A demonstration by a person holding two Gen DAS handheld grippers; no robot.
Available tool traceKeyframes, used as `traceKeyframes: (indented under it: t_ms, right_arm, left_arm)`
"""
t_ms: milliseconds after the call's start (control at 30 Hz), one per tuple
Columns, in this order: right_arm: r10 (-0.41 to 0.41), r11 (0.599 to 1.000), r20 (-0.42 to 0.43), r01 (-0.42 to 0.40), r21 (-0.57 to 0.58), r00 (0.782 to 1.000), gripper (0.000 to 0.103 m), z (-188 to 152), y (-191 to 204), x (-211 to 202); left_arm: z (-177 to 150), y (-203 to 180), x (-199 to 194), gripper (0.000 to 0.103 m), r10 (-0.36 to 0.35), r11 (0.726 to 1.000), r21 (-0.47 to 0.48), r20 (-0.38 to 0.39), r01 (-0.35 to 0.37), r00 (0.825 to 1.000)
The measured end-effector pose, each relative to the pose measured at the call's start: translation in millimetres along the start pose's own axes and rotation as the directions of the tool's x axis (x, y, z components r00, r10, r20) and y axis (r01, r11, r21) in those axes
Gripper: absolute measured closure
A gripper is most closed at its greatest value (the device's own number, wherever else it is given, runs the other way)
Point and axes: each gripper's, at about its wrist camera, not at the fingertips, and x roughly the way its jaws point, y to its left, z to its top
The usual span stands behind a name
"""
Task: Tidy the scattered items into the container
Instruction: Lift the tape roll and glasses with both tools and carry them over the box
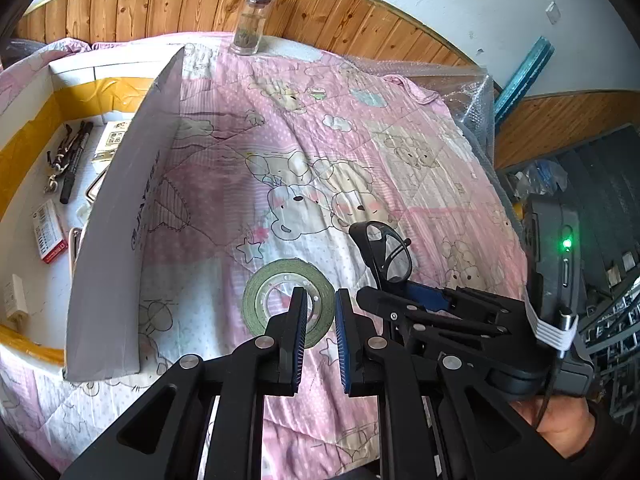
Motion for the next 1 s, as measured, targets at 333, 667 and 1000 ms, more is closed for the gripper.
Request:
traceKeyframes:
  t_ms: [333, 667, 1000]
  right_arm:
    - [0.032, 0.997, 0.019, -0.031, -0.068, 0.999, 0.063, -4, 32, -21]
    - [0.06, 0.991, 0.026, -0.057, -0.123, 0.998, 0.063, -1, 59, -32]
    - [0.071, 0.983, 0.033, -0.064, -0.173, 0.997, 0.063, 5, 81, -40]
  left_arm:
    - [-9, 1, -23, 0.089, -0.013, 1.0, 0.005, 0.032, 0.013, 0.999]
    - [-13, 4, -44, 0.089, -0.046, 0.999, -0.011, 0.065, 0.047, 0.997]
    - [-10, 15, -60, 0.089, -0.061, 0.998, -0.025, 0.1, 0.064, 0.993]
